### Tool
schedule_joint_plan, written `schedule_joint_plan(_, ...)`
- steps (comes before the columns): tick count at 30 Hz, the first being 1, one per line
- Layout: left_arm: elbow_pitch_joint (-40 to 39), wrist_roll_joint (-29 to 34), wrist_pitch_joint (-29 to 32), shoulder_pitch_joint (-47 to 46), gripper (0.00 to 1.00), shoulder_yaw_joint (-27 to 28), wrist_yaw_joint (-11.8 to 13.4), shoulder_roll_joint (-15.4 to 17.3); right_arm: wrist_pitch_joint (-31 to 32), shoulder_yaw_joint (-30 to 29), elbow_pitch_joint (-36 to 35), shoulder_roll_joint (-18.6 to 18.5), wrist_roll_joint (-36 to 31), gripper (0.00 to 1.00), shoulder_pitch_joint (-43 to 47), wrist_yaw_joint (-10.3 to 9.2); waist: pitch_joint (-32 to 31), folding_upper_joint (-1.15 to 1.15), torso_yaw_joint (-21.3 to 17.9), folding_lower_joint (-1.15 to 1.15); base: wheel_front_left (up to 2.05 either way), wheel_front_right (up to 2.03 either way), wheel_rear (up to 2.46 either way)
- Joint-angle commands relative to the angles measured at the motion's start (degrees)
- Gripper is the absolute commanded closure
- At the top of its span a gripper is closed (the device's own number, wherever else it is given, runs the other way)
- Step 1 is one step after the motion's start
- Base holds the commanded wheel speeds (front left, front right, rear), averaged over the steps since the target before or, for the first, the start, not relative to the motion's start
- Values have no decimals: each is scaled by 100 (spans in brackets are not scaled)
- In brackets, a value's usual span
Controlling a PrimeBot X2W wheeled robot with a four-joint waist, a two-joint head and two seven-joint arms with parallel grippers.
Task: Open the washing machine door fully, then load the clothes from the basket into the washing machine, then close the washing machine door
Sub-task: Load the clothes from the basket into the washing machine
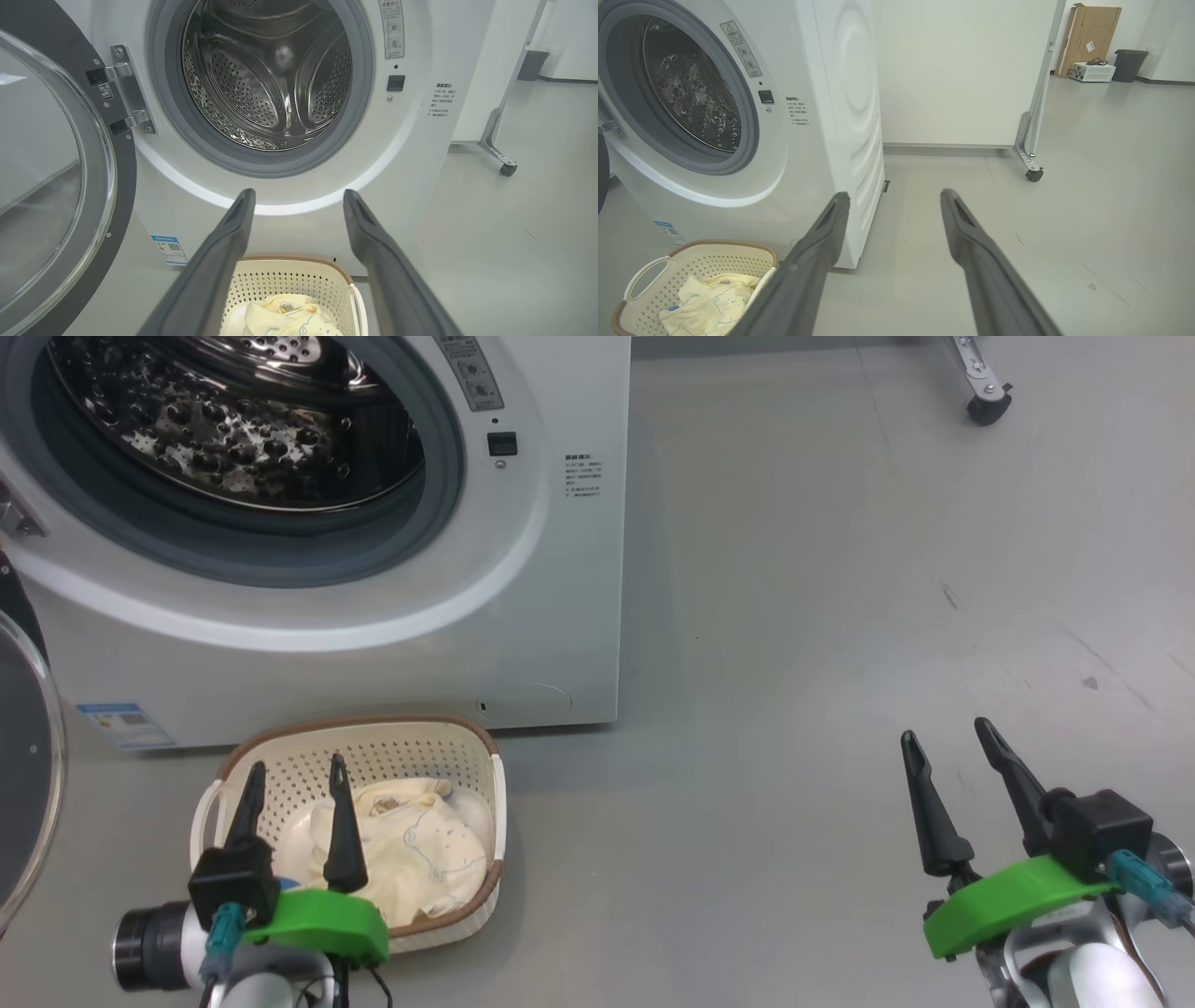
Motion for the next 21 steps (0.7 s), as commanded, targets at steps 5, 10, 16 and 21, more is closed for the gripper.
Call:
schedule_joint_plan(5,-142,-40,-61,-260,0,144,58,125,-83,111,-153,-50,-1,0,-261,22,30,0,7,0,0,0,0)
schedule_joint_plan(10,-124,-62,-70,-272,0,131,75,129,-85,111,-147,-50,-10,0,-272,22,39,0,17,0,0,0,0)
schedule_joint_plan(16,-115,-76,-81,-278,0,112,95,141,-90,116,-144,-50,-17,0,-273,22,38,0,24,0,0,0,0)
schedule_joint_plan(21,-115,-81,-86,-298,0,89,101,149,-94,124,-143,-50,-16,0,-284,22,53,0,25,0,0,0,0)
